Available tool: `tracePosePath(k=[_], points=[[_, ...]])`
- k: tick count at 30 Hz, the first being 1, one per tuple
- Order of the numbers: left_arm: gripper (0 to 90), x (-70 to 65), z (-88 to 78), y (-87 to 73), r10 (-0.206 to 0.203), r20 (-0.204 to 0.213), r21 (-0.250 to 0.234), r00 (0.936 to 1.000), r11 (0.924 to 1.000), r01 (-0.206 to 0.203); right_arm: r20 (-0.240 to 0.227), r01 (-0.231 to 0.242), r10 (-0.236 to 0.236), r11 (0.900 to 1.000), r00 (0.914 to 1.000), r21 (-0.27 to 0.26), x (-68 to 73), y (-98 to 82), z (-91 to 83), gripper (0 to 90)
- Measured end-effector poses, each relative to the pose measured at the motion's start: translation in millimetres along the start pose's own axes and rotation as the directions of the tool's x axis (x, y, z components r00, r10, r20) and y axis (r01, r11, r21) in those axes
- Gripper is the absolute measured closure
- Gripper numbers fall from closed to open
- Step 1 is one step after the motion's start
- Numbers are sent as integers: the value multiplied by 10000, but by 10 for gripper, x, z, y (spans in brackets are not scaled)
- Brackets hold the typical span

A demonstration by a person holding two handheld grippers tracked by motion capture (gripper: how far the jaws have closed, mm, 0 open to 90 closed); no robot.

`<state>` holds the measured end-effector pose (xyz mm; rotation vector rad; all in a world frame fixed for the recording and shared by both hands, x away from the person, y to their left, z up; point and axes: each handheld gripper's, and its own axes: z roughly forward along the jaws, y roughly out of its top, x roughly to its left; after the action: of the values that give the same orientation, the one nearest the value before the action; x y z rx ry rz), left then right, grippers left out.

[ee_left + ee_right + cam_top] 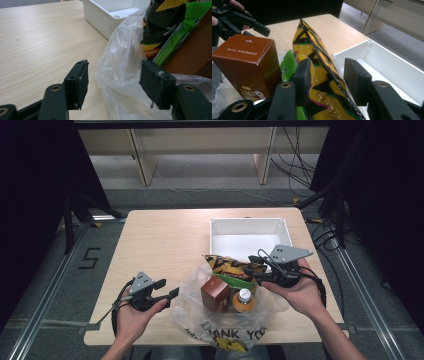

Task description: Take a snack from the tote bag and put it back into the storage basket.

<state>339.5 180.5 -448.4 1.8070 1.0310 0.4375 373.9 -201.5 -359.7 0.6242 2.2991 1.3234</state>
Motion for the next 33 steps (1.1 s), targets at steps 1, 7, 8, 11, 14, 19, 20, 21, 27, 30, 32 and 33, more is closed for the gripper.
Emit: tracePosePath(k=[1,7,8,11,14,19,20,21,27,30,32,33], points=[[393,-2,1,-2,-8,-10,1,10000,10000,8,9,-22,22,10000,10000,-89,4,-7,15,614],[393,3,-1,-6,-89,-90,-10,9999,10000,89,-73,55,-55,10000,10000,22,-24,-41,38,679],[393,10,5,-7,-67,-12,-26,10000,10000,67,-125,288,-287,9995,9995,105,-39,-41,35,688],[393,6,5,-3,46,-47,-33,10000,10000,-46,-72,136,-135,9997,9999,183,-14,-53,41,745],[393,-3,12,-6,-26,-32,-25,10000,10000,25,-177,579,-577,9983,9982,112,-22,-50,57,799],[393,-9,21,-18,65,-39,41,10000,10000,-65,-268,1006,-1011,9947,9945,-201,-1,-66,75,870],[393,-8,23,-19,78,-27,54,10000,10000,-78,-349,1075,-1083,9939,9935,-232,-2,-72,79,878],[393,-8,25,-20,84,-26,60,10000,9999,-83,-312,1166,-1173,9929,9926,-251,-1,-76,82,882],[393,-14,35,-25,31,-12,96,10000,9999,-31,-237,1412,-1421,9893,9896,-380,6,-69,77,895],[394,-23,45,-29,-25,-19,61,10000,10000,25,-122,1441,-1451,9877,9893,-600,2,-60,68,900],[394,-22,51,-27,38,101,63,9999,10000,-39,-151,1526,-1540,9857,9880,-710,-3,-52,58,900],[395,-29,56,-29,-76,118,44,9999,10000,75,-136,1421,-1436,9869,9895,-764,2,-44,49,900]])
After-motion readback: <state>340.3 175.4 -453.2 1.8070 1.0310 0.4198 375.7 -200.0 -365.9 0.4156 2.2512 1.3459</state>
